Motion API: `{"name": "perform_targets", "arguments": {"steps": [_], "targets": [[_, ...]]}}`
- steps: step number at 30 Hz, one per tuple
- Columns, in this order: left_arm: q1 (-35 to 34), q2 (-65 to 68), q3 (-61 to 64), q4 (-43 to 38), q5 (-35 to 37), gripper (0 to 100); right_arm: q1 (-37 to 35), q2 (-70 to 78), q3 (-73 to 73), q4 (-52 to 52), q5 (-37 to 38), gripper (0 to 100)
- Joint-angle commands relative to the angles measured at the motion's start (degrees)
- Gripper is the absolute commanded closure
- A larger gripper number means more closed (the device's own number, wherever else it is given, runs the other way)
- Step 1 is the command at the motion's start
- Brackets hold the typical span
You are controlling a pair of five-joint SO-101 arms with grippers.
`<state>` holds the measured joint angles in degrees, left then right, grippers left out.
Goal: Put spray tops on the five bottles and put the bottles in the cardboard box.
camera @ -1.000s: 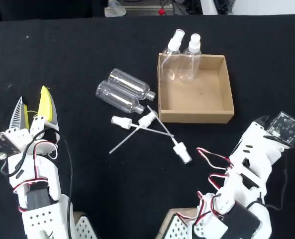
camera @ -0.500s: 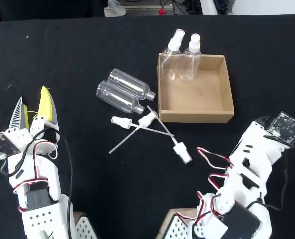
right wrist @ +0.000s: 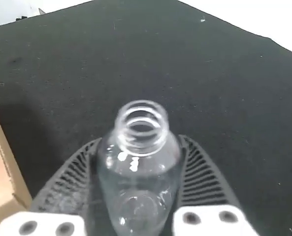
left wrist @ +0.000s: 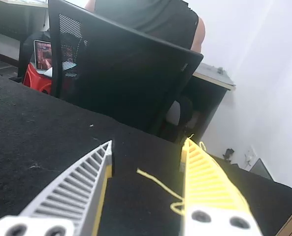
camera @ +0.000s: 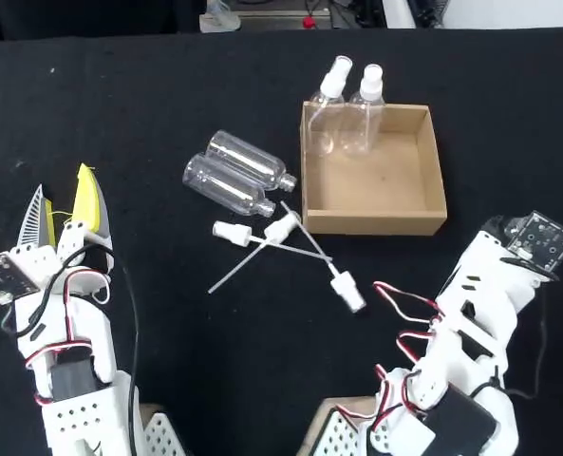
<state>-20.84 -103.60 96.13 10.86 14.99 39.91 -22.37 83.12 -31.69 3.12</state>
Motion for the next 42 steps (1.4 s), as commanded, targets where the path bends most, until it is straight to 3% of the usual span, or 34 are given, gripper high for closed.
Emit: {"name": "perform_targets", "arguments": {"steps": [1,7,10,15,19,22,26,32,42], "targets": [[0.04,-0.26,1.19,-0.97,-0.09,78,-0.70,-2.51,-1.36,0.09,-0.53,97.0],[0.04,-0.26,1.19,-0.97,-0.09,78,0.97,-4.18,-3.12,-2.99,-0.53,97.3],[0.04,-0.26,1.19,-0.97,-0.09,78,1.05,-9.36,-4.62,2.73,-0.09,97.3],[4.70,-0.53,1.01,2.20,-4.13,78,0.79,-24.22,-13.32,33.23,0.00,97.2],[15.43,-0.18,-0.75,8.09,-14.42,78,0.53,-35.74,-24.84,60.66,0.09,97.1],[23.60,-0.18,-3.03,14.59,-19.34,78,0.44,-41.36,-29.32,69.98,0.09,97.1],[28.62,0.00,-4.62,18.90,-19.69,78,-0.97,-44.18,-28.88,72.88,0.62,97.0],[29.05,6.68,-8.84,19.08,-15.38,78,-5.80,-44.35,-26.86,75.96,5.71,97.0],[31.69,49.23,-26.15,13.27,-12.13,78,-6.95,-44.44,-26.59,75.96,5.71,97.0]]}}
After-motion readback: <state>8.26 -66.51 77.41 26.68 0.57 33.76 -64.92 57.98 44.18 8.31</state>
